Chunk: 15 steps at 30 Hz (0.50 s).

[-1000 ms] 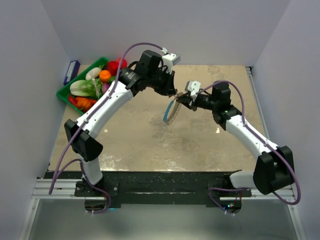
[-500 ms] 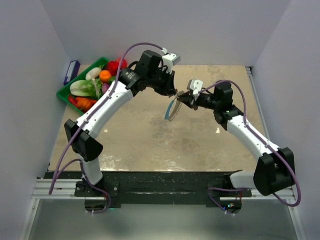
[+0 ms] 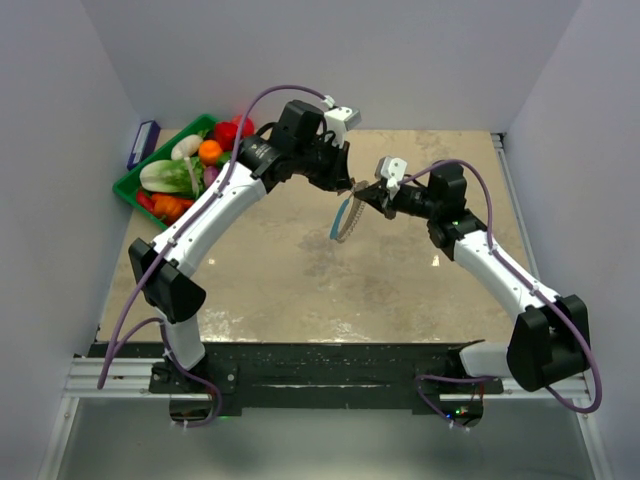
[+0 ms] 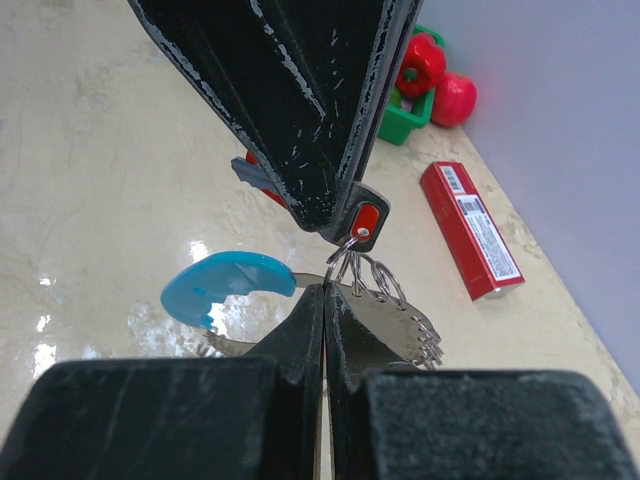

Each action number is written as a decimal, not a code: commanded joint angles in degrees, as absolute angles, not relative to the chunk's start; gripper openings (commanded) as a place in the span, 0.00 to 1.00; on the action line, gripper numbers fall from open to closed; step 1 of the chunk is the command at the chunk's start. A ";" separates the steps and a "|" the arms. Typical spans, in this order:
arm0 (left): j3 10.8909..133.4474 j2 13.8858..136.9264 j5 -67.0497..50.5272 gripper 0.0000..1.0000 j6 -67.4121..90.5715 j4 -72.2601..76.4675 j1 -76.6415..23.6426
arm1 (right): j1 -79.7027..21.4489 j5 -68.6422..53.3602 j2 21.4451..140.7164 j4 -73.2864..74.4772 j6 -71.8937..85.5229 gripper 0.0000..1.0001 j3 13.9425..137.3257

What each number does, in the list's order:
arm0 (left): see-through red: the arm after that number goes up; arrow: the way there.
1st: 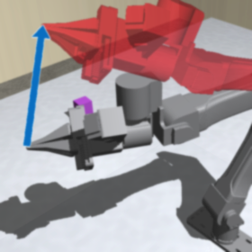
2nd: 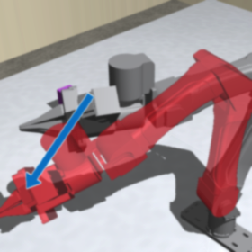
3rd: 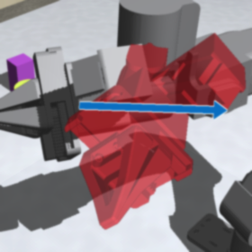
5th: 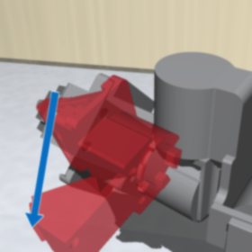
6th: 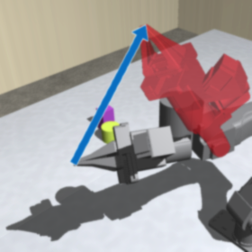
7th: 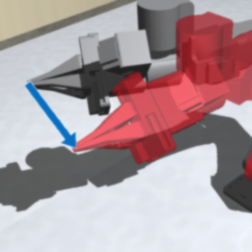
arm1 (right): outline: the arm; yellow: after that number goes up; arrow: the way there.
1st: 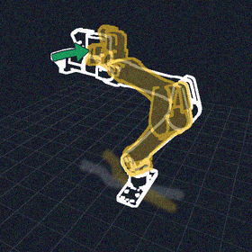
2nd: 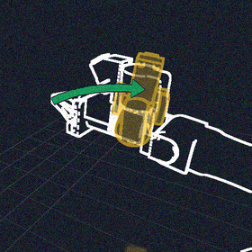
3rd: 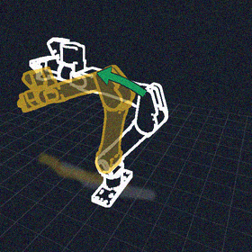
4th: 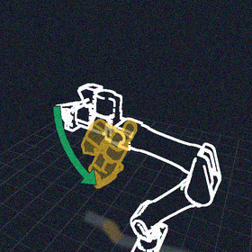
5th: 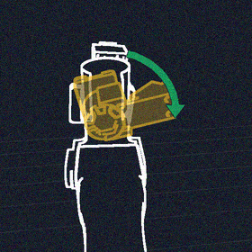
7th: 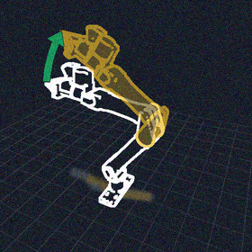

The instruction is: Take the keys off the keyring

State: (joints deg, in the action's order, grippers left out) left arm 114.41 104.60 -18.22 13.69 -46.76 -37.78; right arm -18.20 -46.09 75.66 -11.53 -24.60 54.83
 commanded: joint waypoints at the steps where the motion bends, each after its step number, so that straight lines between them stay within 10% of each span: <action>1: 114.70 102.83 -19.07 0.00 12.48 -43.42 -37.35 | -18.02 -47.11 74.53 -12.92 -24.61 0.00 55.28; 15: 112.41 103.27 -21.36 0.00 11.95 -42.80 -37.53 | -17.93 -45.44 74.27 -7.82 -28.12 0.00 58.53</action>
